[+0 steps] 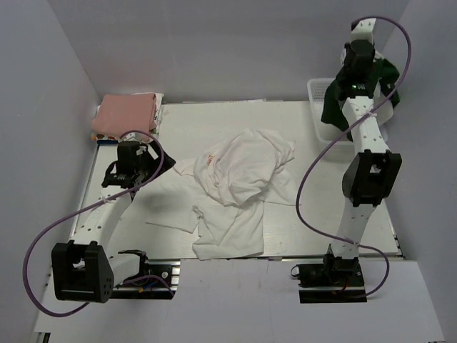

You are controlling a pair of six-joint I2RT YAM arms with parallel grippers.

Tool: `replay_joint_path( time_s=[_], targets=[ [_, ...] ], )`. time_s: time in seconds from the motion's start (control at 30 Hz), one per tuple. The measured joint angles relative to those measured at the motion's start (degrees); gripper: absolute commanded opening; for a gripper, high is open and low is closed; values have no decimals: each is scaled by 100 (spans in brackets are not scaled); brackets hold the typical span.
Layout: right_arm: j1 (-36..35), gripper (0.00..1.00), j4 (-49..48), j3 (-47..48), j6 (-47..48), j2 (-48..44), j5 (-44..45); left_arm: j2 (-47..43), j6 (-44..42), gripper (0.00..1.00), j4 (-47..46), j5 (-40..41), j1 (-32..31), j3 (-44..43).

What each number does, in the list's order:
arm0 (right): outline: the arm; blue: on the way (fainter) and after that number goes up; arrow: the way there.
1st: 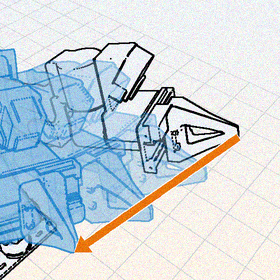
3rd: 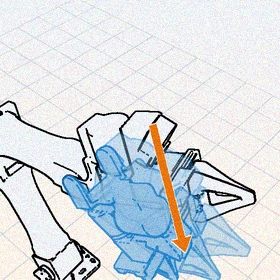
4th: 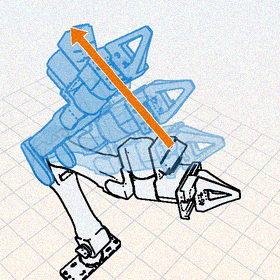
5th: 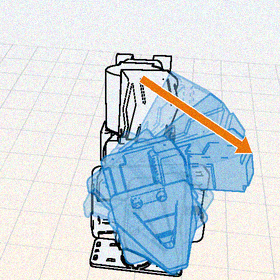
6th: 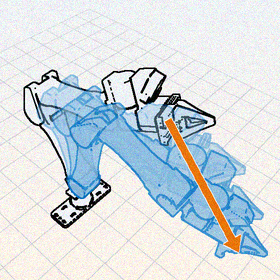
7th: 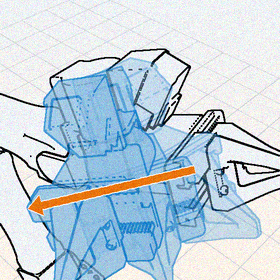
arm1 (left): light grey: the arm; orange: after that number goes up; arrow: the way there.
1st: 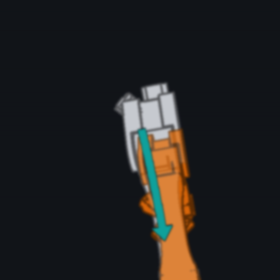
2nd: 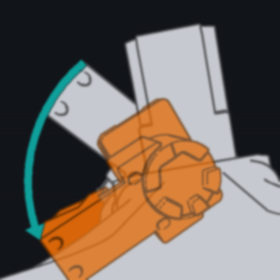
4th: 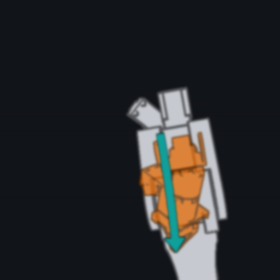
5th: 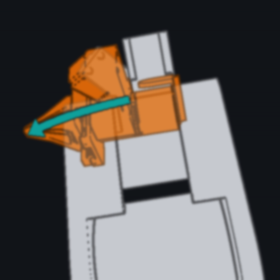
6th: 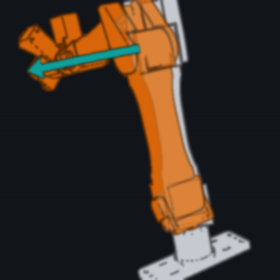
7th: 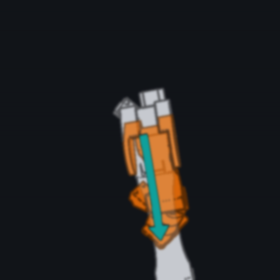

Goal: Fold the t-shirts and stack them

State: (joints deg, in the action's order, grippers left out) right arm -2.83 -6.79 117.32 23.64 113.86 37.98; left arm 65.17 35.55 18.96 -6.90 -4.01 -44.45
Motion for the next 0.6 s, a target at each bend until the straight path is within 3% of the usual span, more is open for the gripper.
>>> replay_joint_path(
  time_s=[0.23, 0.27, 0.3, 0.33, 0.47, 0.6],
  targets=[
    [761, 3, 1176, -190, -1169, 1447, -1534, 398, 7, 100, 114, 26, -11, -72],
    [815, 22, 1292, -186, -1303, 1631, -1628, 420, 7, 100, 122, 24, -22, -81],
    [850, 53, 1419, -181, -1399, 1777, -1696, 431, 7, 100, 146, 22, -28, -94],
    [885, 90, 1705, -46, -1493, 1956, -1810, 433, 7, 100, 166, 24, -35, -118],
    [905, 90, 2461, 247, -1574, 2127, -2358, 433, 7, 100, 236, 22, -39, -203],
    [629, 90, 2761, -315, -1429, 1176, -2815, 343, 33, 100, 343, 4, -39, -223]
  ],
)
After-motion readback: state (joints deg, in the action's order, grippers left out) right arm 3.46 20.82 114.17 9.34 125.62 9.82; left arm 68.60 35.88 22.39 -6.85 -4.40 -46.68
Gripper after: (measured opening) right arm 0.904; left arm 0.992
